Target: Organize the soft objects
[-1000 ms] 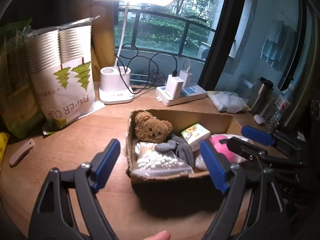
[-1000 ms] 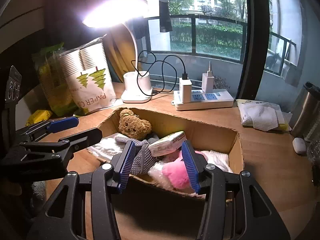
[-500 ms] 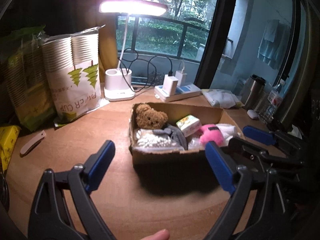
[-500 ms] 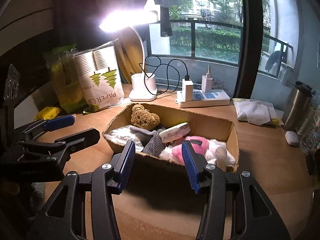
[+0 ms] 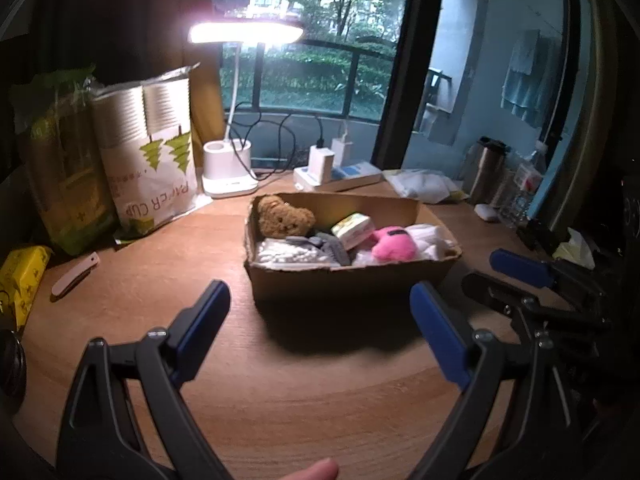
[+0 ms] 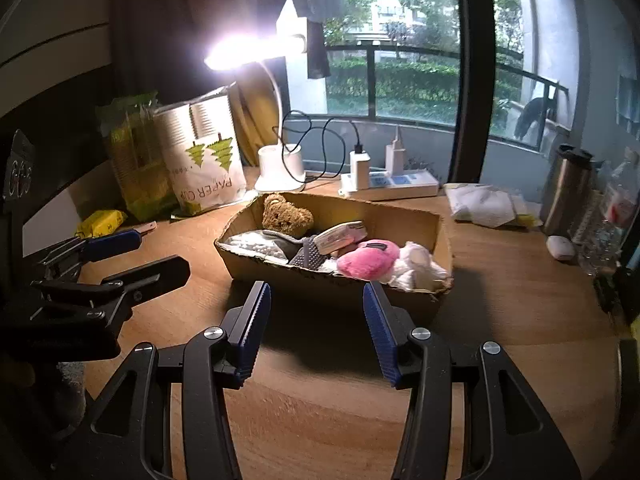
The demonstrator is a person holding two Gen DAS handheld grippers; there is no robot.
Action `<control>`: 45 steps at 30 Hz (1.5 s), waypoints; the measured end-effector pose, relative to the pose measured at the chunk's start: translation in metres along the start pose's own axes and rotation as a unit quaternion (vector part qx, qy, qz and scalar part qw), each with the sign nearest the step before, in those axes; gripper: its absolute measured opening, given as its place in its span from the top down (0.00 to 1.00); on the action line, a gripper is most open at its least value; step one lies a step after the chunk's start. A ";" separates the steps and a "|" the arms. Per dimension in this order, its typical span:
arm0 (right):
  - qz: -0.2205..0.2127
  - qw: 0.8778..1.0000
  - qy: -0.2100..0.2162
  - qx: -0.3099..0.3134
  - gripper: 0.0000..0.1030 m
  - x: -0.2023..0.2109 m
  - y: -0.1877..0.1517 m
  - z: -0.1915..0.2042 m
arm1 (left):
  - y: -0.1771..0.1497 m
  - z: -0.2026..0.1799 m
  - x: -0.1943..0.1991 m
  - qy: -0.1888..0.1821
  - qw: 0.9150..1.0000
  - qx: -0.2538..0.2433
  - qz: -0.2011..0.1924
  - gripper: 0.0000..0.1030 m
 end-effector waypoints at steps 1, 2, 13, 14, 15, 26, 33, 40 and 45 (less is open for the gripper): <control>-0.004 1.000 -0.003 -0.001 0.50 0.006 -0.002 0.000 | -0.001 -0.002 0.006 -0.001 1.000 -0.002 -0.005 0.10; -0.007 1.000 -0.005 -0.002 0.50 0.009 -0.003 0.000 | -0.003 -0.004 0.010 -0.001 1.000 -0.004 -0.010 0.10; -0.058 0.998 -0.027 -0.008 0.45 0.069 -0.022 0.009 | -0.015 -0.023 0.064 -0.001 0.998 -0.027 -0.054 0.09; -0.062 0.998 -0.029 -0.007 0.45 0.074 -0.023 0.010 | -0.016 -0.025 0.069 -0.001 0.998 -0.029 -0.058 0.09; -0.066 0.997 -0.030 -0.007 0.45 0.078 -0.024 0.011 | -0.017 -0.026 0.074 0.000 0.998 -0.031 -0.063 0.09; -0.122 0.992 -0.043 -0.004 0.36 0.142 -0.042 0.027 | -0.027 -0.044 0.136 0.015 0.991 -0.048 -0.120 0.08; -0.158 0.986 -0.056 -0.002 0.35 0.179 -0.050 0.034 | -0.030 -0.053 0.177 0.017 0.985 -0.059 -0.161 0.07; -0.177 0.982 -0.070 -0.001 0.34 0.202 -0.052 0.037 | -0.031 -0.058 0.203 0.026 0.980 -0.060 -0.190 0.04; -0.182 0.981 -0.072 0.001 0.33 0.207 -0.054 0.038 | -0.034 -0.060 0.210 0.026 0.978 -0.064 -0.195 0.03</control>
Point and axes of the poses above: each gripper's, at about its wrist camera, not at the fingertips, and x roughly against the way its jaws point, z to its left, y to its top, the point moved 1 cm from there along -x, roughly the way its jaws point, and after that the axes turned 15 degrees about z, right-handed, at the moved point
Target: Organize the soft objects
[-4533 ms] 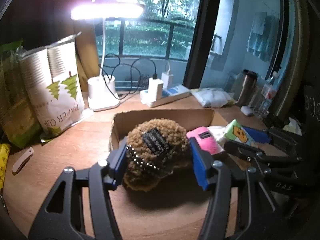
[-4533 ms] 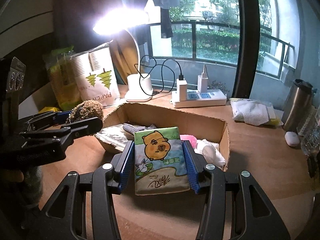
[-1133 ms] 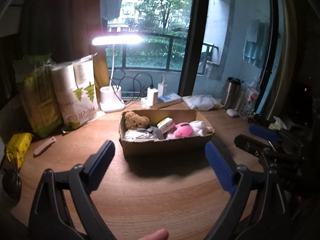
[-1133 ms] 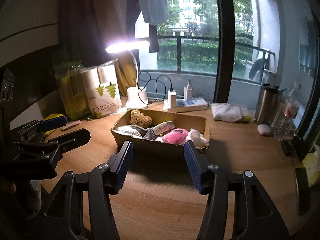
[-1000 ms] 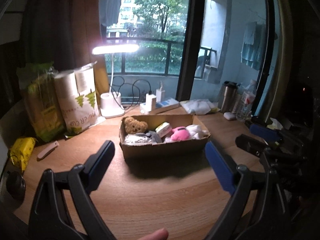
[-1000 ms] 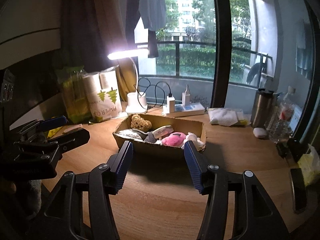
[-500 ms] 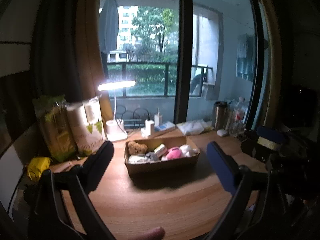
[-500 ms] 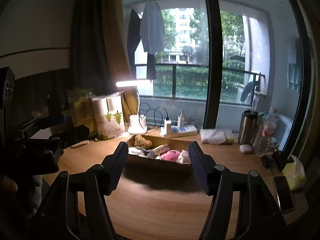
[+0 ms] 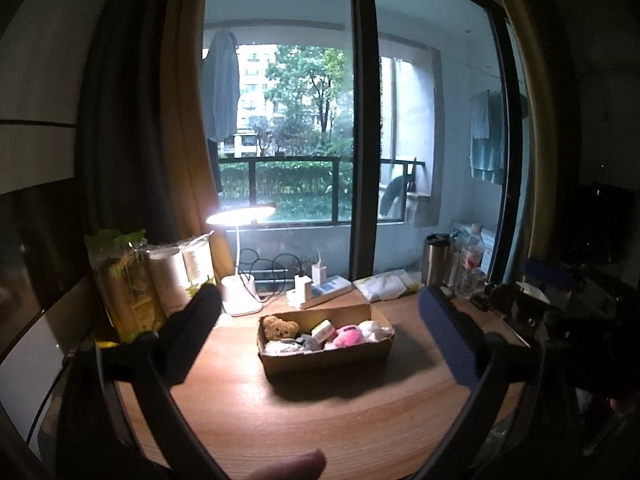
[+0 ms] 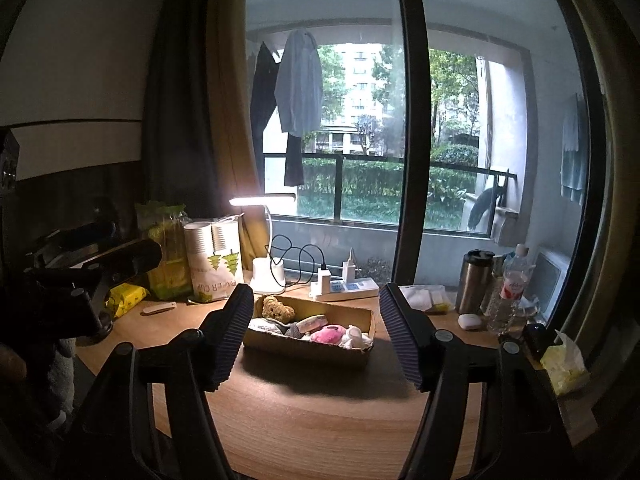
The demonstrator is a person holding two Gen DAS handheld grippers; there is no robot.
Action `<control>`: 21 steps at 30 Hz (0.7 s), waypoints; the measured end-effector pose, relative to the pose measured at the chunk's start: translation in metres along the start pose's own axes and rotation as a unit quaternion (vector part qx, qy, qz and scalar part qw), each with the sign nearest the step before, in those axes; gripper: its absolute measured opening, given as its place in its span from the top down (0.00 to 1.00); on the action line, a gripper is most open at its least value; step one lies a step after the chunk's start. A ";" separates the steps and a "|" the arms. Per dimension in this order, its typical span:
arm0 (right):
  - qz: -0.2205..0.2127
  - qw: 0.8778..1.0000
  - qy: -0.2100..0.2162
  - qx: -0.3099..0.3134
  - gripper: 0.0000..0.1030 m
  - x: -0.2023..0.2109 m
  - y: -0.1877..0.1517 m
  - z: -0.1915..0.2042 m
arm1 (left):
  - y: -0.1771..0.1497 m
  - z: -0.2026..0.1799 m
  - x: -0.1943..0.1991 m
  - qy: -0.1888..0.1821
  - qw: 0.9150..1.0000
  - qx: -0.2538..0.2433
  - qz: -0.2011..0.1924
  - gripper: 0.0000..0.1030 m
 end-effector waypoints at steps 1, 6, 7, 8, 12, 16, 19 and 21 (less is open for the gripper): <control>0.000 1.000 0.000 0.001 0.33 0.000 0.000 0.001 | 0.000 0.000 0.001 -0.001 1.000 -0.001 0.000 0.03; 0.000 1.000 -0.001 0.002 0.33 0.000 0.000 0.002 | 0.000 -0.001 0.001 -0.002 1.000 -0.001 -0.002 0.02; 0.000 1.000 -0.001 0.002 0.33 0.000 0.000 0.002 | 0.000 -0.001 0.001 -0.002 1.000 -0.001 -0.002 0.02; 0.000 1.000 -0.001 0.003 0.33 0.000 0.000 0.003 | 0.000 -0.001 0.001 -0.001 1.000 -0.001 -0.002 0.02; -0.001 1.000 -0.001 0.003 0.33 -0.001 0.000 0.002 | 0.001 -0.002 0.000 -0.002 1.000 0.000 -0.001 0.02; -0.001 1.000 -0.001 0.002 0.33 -0.001 0.000 0.002 | 0.000 -0.003 0.000 -0.003 1.000 -0.002 -0.001 0.02; 0.000 1.000 -0.001 0.001 0.33 0.000 -0.001 0.001 | 0.000 -0.004 0.000 -0.003 1.000 -0.002 -0.001 0.02; 0.000 1.000 -0.001 0.000 0.33 0.000 -0.001 0.000 | 0.000 -0.004 0.000 -0.003 1.000 -0.002 -0.001 0.02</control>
Point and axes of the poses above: each gripper's, at about its wrist camera, not at the fingertips, and x roughly against the way its jaws point, z to its left, y to its top, the point moved 1 cm from there along -x, roughly the way its jaws point, and after that the axes turned 15 degrees about z, right-handed, at the moved point
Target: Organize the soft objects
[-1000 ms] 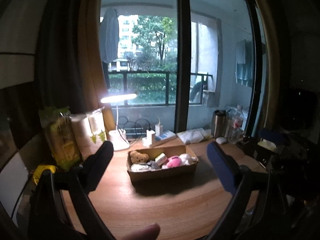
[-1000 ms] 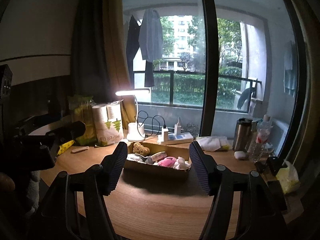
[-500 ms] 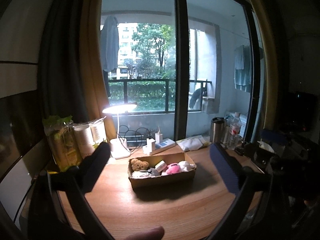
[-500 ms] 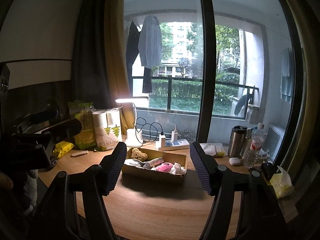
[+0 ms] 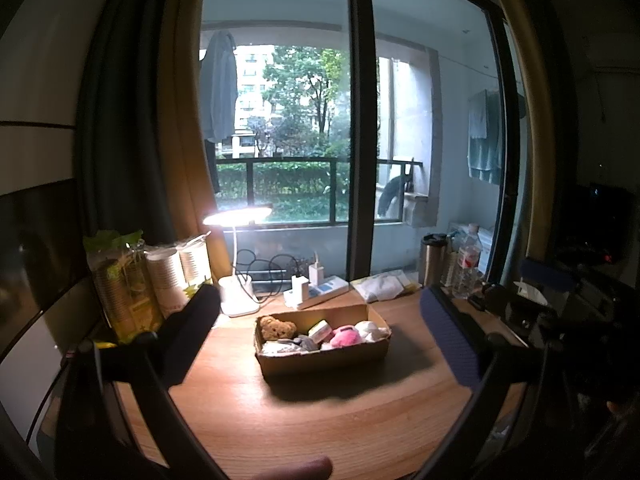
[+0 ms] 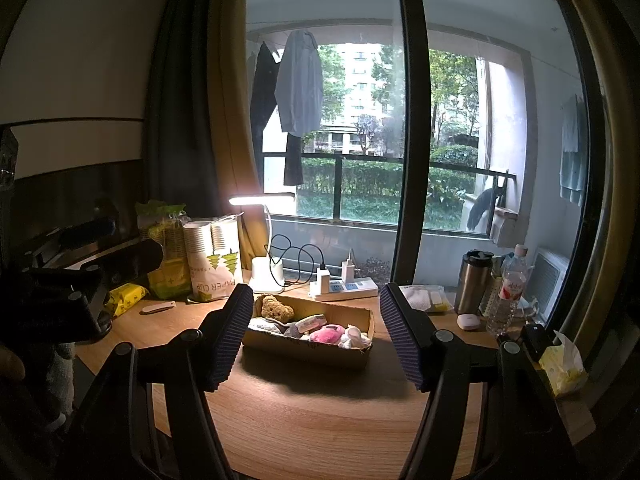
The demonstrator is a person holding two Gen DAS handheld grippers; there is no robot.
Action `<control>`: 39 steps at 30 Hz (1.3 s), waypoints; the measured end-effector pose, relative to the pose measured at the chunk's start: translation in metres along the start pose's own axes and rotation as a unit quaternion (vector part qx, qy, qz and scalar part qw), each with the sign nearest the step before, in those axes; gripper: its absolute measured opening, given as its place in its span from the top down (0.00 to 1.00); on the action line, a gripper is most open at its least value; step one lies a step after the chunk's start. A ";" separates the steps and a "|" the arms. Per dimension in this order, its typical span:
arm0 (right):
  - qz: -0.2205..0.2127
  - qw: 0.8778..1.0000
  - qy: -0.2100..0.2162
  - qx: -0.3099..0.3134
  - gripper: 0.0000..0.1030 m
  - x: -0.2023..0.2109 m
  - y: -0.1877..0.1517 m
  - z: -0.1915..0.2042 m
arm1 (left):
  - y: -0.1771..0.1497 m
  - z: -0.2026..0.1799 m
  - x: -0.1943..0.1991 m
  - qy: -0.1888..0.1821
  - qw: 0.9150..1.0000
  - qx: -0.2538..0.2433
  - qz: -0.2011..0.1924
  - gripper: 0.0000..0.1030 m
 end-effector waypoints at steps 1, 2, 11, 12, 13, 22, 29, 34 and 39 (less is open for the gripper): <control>0.001 1.000 0.000 0.000 0.33 0.000 0.000 0.000 | 0.000 0.000 0.000 0.000 1.000 0.000 0.000 0.02; 0.001 1.000 0.000 0.001 0.33 0.000 0.000 0.000 | 0.000 0.000 0.000 0.000 1.000 0.000 0.000 0.02; 0.002 1.000 0.000 0.001 0.33 0.000 0.000 0.000 | 0.000 0.000 0.000 0.000 1.000 0.000 -0.001 0.02; 0.002 1.000 0.000 0.001 0.33 0.000 0.000 0.000 | -0.001 -0.001 0.000 0.000 1.000 0.000 -0.001 0.02; 0.002 1.000 0.000 0.001 0.33 0.000 0.000 0.000 | 0.000 0.000 0.000 0.000 1.000 0.000 -0.001 0.02; 0.002 1.000 0.000 0.001 0.33 0.000 0.000 0.000 | -0.001 -0.001 0.000 -0.001 1.000 0.000 0.000 0.02; 0.003 1.000 0.000 0.001 0.33 0.000 0.000 0.000 | -0.002 -0.003 0.001 -0.002 1.000 -0.001 0.000 0.02; 0.003 1.000 0.000 0.001 0.33 0.000 0.000 0.000 | -0.002 -0.003 0.001 -0.002 1.000 -0.001 0.000 0.02; 0.004 1.000 -0.001 0.001 0.33 0.000 -0.001 0.001 | -0.003 -0.006 0.001 -0.004 1.000 -0.002 0.001 0.02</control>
Point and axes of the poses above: each gripper's, at about its wrist camera, not at the fingertips, and x roughly against the way its jaws point, z to its left, y to its top, the point moved 1 cm from there along -x, roughly the way its jaws point, and after that the axes turned 15 degrees about z, right-handed, at the moved point
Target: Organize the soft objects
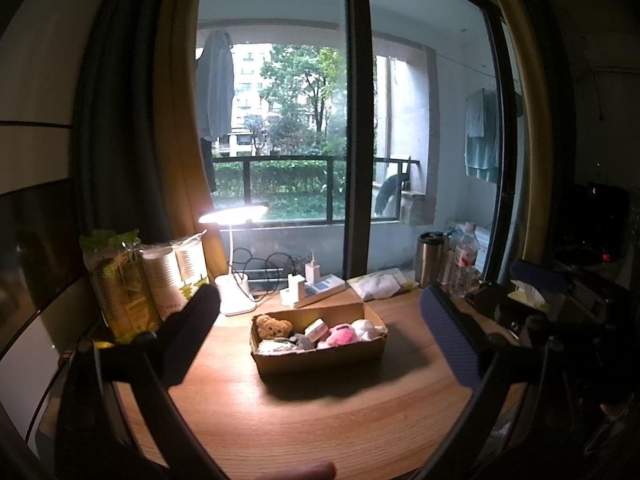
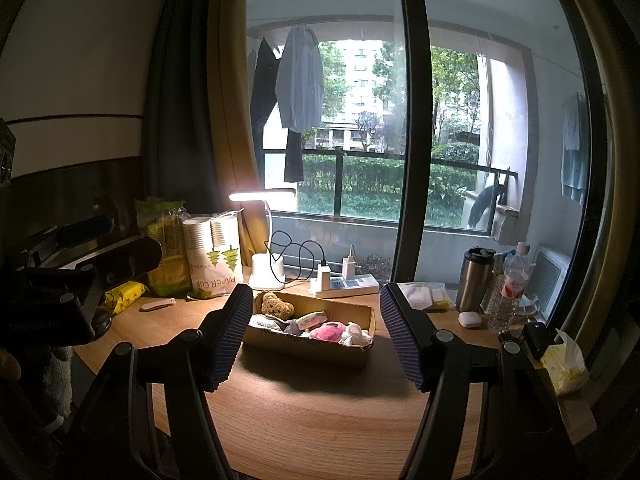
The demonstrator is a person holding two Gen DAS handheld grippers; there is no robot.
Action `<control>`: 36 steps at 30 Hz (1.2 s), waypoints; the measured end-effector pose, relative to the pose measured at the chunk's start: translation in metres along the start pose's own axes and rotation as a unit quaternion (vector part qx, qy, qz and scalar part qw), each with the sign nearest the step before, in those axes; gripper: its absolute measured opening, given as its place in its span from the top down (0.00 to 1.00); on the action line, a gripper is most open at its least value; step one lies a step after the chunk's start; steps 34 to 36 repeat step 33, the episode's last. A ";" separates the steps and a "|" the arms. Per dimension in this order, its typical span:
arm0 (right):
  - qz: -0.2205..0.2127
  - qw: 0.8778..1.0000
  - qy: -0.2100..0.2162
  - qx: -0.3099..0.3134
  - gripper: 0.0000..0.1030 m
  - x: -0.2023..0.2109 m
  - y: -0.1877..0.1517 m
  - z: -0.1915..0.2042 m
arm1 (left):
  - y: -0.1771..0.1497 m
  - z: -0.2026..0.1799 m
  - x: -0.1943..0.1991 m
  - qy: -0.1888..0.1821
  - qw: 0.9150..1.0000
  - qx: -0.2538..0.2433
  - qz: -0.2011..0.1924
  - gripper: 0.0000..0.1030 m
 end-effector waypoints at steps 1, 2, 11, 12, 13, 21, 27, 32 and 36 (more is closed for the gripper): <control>0.000 1.000 0.000 0.000 0.33 -0.001 0.000 -0.001 | 0.000 0.000 0.001 0.000 1.000 0.000 0.000 0.02; -0.001 1.000 0.000 0.000 0.33 -0.001 0.000 -0.001 | 0.000 0.000 0.001 -0.001 1.000 0.000 0.000 0.02; 0.000 1.000 0.000 0.001 0.33 -0.001 0.000 0.000 | 0.000 0.000 0.003 -0.001 1.000 0.000 -0.001 0.02; 0.000 1.000 0.000 0.001 0.33 -0.001 -0.001 0.001 | 0.000 0.001 0.002 -0.001 1.000 0.000 -0.001 0.02; 0.001 1.000 0.001 0.001 0.33 -0.001 -0.001 0.000 | 0.000 0.001 0.002 -0.001 1.000 0.000 -0.001 0.02; 0.002 1.000 0.001 -0.001 0.33 -0.003 -0.002 -0.001 | 0.001 0.000 0.003 -0.002 1.000 -0.001 0.001 0.02; 0.003 1.000 0.001 0.000 0.33 -0.004 -0.002 -0.002 | 0.001 0.000 0.003 -0.003 1.000 0.002 0.001 0.02; 0.007 1.000 0.002 -0.004 0.33 -0.007 -0.005 -0.003 | -0.002 0.002 0.000 -0.006 1.000 0.005 -0.004 0.02; 0.009 1.000 0.003 -0.006 0.33 -0.009 -0.007 -0.004 | -0.004 0.003 -0.003 -0.007 1.000 0.005 -0.002 0.02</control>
Point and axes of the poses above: each gripper's, at about its wrist camera, not at the fingertips, and x roughly against the way its jaws point, z to its left, y to its top, the point moved 1 cm from there along -x, roughly the way its jaws point, and after that the axes turned 15 degrees about z, right-handed, at the moved point
